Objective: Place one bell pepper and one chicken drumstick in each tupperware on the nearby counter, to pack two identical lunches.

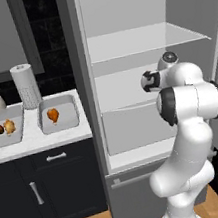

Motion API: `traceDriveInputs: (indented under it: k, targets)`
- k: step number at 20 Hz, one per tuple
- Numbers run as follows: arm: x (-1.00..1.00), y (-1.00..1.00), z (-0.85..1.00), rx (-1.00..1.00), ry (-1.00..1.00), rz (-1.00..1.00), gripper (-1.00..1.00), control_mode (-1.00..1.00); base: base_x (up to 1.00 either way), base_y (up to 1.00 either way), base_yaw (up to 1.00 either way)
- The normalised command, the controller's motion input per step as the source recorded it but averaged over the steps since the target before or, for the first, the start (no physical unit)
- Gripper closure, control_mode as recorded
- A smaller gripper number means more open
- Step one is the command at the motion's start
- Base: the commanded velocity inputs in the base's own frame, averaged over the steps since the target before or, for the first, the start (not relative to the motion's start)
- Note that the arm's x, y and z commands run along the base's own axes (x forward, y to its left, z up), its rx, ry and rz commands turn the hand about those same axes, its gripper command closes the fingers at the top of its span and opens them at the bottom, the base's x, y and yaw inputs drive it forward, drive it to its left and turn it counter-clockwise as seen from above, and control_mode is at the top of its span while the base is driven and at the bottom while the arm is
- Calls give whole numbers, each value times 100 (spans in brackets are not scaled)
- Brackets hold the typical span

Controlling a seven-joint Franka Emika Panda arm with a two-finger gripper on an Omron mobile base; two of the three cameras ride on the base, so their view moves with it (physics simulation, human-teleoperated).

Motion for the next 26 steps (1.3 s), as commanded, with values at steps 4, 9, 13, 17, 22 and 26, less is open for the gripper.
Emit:
traceDriveInputs:
  k: [4,9,13,17,22,26]
  targets:
    - [29,0,-17,0,0,0,-100,-100,0,0,0]
    - [27,0,-13,0,0,0,-100,-100,0,0,0]
    - [29,-4,-9,0,0,0,-100,-100,0,0,0]
    - [31,-6,-10,0,0,0,-100,-100,0,0,0]
    - [28,-10,-13,0,0,0,-100,-100,0,0,0]
    - [8,-10,-22,0,1,0,100,-100,0,0,0]
